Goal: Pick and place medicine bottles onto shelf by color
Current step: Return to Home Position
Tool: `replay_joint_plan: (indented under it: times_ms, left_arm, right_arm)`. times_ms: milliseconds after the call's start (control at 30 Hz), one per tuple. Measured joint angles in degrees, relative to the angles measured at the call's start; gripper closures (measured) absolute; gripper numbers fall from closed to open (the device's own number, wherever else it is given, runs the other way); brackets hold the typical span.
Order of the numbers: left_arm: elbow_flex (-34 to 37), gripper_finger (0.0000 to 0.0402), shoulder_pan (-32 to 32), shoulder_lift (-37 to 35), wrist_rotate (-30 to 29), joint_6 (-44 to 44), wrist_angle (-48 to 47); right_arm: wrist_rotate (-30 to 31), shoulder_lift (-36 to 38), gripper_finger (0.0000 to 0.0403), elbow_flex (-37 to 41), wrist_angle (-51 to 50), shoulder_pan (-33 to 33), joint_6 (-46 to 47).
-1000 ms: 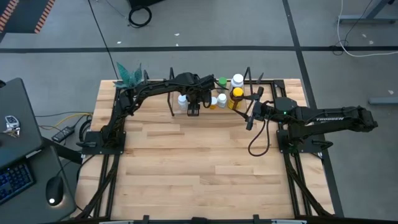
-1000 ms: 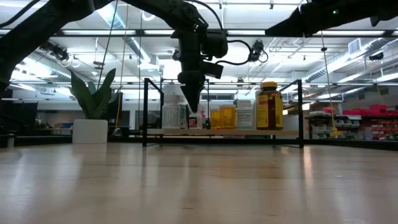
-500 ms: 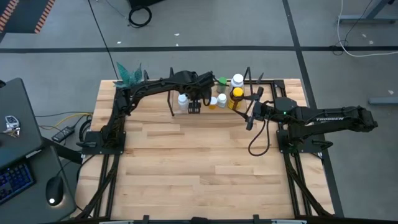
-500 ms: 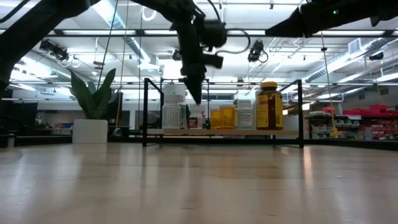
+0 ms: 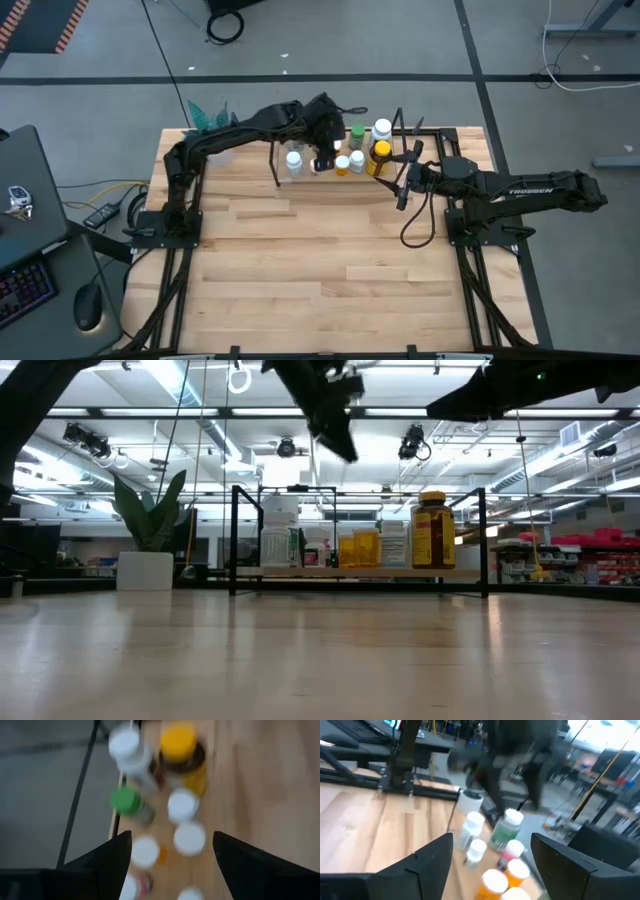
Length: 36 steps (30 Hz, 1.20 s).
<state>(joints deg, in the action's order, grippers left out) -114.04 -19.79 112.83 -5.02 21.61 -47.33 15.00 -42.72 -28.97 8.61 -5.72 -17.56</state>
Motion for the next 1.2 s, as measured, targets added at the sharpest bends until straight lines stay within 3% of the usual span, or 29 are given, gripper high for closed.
replay_joint_plan:
  times_ms: [300, 433, 567, 867, 1200]
  left_arm:
    - [0.11, 0.0158, 0.81, -5.36, 10.77, 2.62, 0.57]
    - [0.14, 0.0189, 0.76, -5.79, 14.32, 3.01, -0.97]
    - [1.17, 0.0215, 0.94, -5.86, 17.03, 3.59, -0.56]
    - [17.61, 0.0242, 1.27, -12.20, 17.11, 3.71, 11.19]
    - [34.68, 0.0249, 1.31, -25.01, 17.14, 0.06, 22.57]
  right_arm:
    - [1.89, 2.55, 0.0128, 0.00, -0.76, 3.39, 4.24]
    - [2.92, 8.89, 0.0128, 0.02, -2.37, 4.48, 4.24]
    - [-0.23, 16.46, 0.0129, -0.02, -5.77, 4.51, 5.21]
    - [-8.98, 32.36, 0.0152, 0.14, -18.15, 2.69, 11.34]
    - [-8.65, 42.64, 0.0185, 9.78, -13.42, 0.55, 15.12]
